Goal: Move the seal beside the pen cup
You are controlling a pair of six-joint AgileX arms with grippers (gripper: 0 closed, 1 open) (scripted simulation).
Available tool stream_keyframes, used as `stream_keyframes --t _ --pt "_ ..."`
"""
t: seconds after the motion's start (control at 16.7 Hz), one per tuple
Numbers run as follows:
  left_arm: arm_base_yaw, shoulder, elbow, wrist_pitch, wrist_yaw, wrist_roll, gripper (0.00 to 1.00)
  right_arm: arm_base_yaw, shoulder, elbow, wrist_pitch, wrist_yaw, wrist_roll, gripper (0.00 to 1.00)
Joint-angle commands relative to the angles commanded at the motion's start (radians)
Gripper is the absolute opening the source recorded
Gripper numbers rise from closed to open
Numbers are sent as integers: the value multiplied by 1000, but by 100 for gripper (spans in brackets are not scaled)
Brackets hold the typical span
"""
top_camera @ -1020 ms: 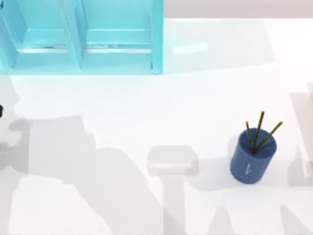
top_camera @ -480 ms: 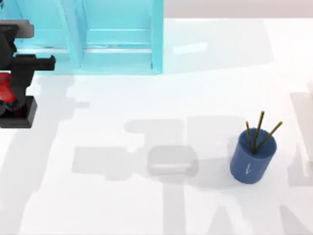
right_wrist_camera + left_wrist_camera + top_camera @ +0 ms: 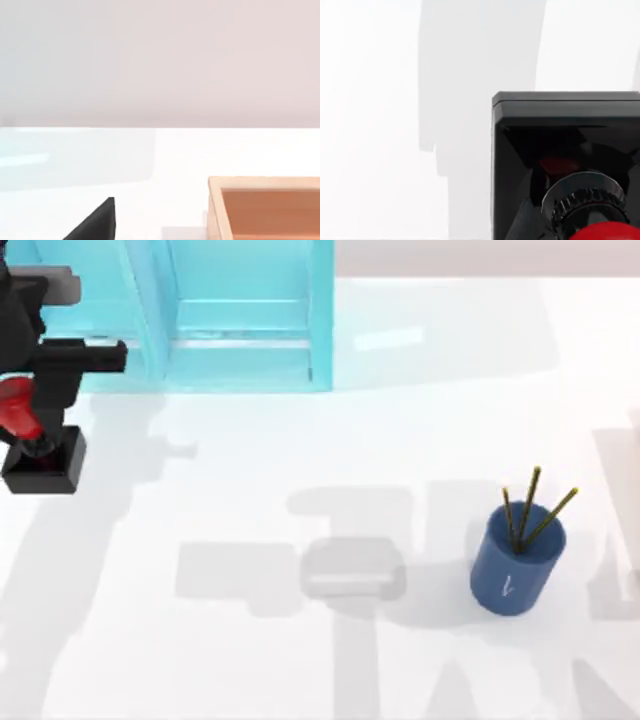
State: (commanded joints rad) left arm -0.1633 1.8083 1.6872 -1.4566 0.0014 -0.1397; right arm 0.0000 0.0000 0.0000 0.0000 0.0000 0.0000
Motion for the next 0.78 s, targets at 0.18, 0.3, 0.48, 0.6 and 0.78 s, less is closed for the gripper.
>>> stream_keyframes --t 0.18,0.3,0.48,0.6,0.78 --pt "-70 73 98 -47 -1 -72 0 0 0 0 0 0 0 100" --pt "-147 153 215 -98 -1 -148 0 0 0 0 0 0 0 100" --pt "-294 304 462 -197 2 -290 0 0 0 0 0 0 0 100" --pt "-401 411 649 -265 7 -394 0 0 0 0 0 0 0 100" --pt "-556 555 913 -356 12 -547 0 0 0 0 0 0 0 100"
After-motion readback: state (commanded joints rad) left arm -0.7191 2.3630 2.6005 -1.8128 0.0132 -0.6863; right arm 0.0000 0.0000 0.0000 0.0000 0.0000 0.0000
